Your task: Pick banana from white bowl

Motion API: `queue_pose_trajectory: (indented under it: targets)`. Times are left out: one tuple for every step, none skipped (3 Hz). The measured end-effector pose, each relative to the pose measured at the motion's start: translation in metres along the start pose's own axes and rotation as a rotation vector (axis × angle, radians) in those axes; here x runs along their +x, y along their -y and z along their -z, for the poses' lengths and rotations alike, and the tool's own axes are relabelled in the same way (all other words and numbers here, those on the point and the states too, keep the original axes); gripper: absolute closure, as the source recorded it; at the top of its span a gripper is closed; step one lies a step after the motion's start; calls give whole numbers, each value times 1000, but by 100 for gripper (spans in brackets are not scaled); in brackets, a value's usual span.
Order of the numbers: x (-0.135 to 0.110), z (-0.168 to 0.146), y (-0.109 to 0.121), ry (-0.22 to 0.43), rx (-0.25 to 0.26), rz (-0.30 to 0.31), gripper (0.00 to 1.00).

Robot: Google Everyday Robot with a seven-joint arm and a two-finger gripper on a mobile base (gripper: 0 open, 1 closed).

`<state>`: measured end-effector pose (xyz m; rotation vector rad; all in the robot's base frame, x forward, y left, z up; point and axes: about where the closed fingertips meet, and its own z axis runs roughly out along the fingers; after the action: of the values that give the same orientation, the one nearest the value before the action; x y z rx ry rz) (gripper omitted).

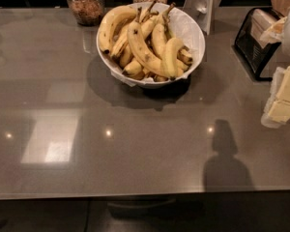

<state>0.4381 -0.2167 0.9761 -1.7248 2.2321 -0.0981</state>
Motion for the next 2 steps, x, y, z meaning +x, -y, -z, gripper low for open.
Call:
queue_pose_trajectory:
  targets:
    - [0,0,0,0,0,0,0]
    - [-11,3,7,36,66,71,0]
